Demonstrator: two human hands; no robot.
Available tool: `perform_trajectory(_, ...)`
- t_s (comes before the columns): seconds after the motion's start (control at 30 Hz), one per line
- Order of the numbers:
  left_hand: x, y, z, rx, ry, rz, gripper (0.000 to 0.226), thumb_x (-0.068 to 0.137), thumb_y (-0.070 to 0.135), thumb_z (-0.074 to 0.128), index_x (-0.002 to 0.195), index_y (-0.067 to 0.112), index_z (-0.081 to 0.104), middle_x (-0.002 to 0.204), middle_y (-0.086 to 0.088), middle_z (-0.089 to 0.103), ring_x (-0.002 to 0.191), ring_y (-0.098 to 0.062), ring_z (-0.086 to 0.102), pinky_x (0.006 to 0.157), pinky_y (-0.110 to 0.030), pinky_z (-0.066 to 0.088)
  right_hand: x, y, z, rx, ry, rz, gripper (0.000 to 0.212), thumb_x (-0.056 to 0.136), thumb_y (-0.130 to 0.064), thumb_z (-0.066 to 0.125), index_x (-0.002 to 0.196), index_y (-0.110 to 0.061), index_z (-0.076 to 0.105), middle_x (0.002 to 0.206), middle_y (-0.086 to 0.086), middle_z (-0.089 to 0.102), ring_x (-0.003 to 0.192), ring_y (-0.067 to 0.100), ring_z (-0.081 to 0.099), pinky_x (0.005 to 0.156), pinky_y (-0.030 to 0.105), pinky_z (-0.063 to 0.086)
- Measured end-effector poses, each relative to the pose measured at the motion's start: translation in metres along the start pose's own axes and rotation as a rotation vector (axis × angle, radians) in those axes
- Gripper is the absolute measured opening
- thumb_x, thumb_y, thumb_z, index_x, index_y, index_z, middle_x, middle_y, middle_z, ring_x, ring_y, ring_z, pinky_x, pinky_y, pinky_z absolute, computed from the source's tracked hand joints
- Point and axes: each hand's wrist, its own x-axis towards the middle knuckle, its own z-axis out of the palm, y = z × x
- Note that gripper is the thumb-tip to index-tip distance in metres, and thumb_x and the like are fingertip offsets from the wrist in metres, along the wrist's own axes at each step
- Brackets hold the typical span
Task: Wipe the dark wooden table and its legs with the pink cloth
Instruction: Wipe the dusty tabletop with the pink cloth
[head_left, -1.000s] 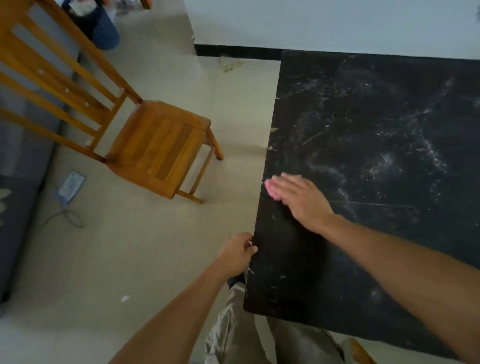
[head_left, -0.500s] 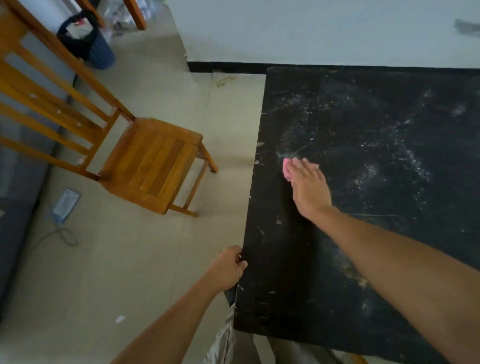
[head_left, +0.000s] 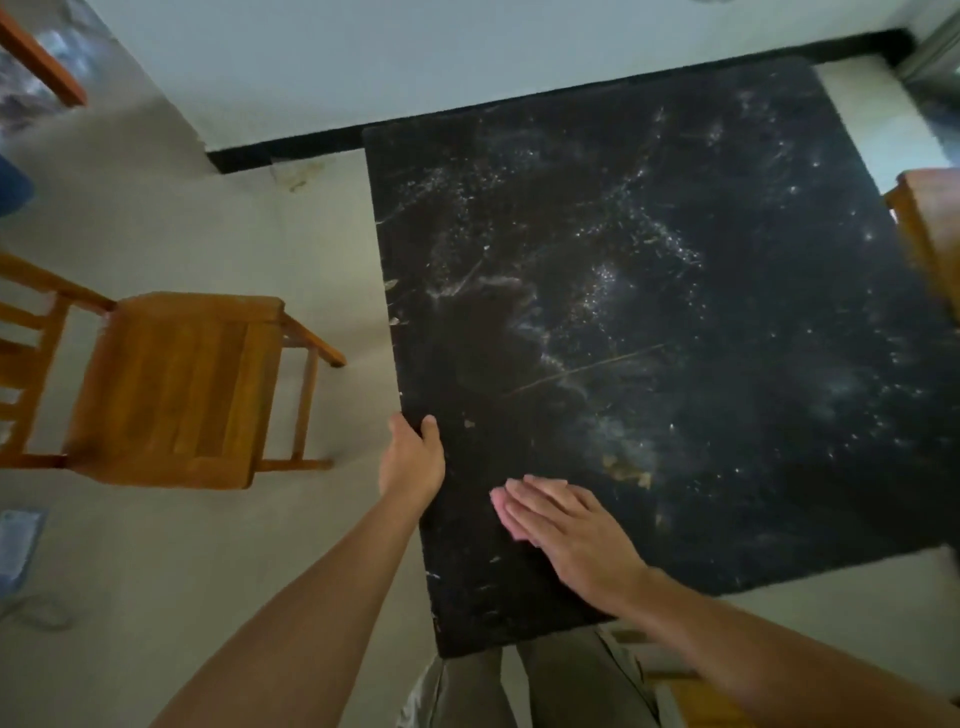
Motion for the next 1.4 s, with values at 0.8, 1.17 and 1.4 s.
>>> perform_trajectory(0.8,0.048,0.023,0.017,-0.014,0.21,0.078,0.03,0.103,0.045,0.022,0.1,0.019,0.037,0.095,-0.011,0.06,0.09,-0.033,0.062,0.081,-0.047,0.053,0.138,0.126,-0.09,-0.061,0.324,0.556,0.046,0.094,-0.005,0.048,0.138,-0.018,0.05,0.144,0.0,0.051,0.125,0.027,0.043,0.097,0.046,0.039)
perform_trajectory(1.17,0.051,0.028,0.02,0.052,0.24,0.07,0.027,0.103,0.043,0.023,0.095,0.02,0.036,0.073,0.002,0.048,0.067,-0.017,0.052,0.065,-0.035,0.049,0.191,0.147,-0.08,-0.029,0.214,0.352,0.05,0.089,0.005,0.049,0.131,-0.02,0.054,0.146,-0.001,0.049,0.126,0.026,0.042,0.095,0.044,0.042)
perform_trajectory(1.4,0.051,0.027,0.018,0.06,0.248,0.063,0.029,0.103,0.042,0.024,0.091,0.019,0.036,0.076,-0.001,0.052,0.066,-0.024,0.053,0.064,-0.037,0.048,0.184,0.115,-0.082,-0.033,0.282,0.075,0.049,0.09,0.0,0.051,0.137,-0.014,0.054,0.14,0.0,0.055,0.117,0.024,0.049,0.089,0.038,0.045)
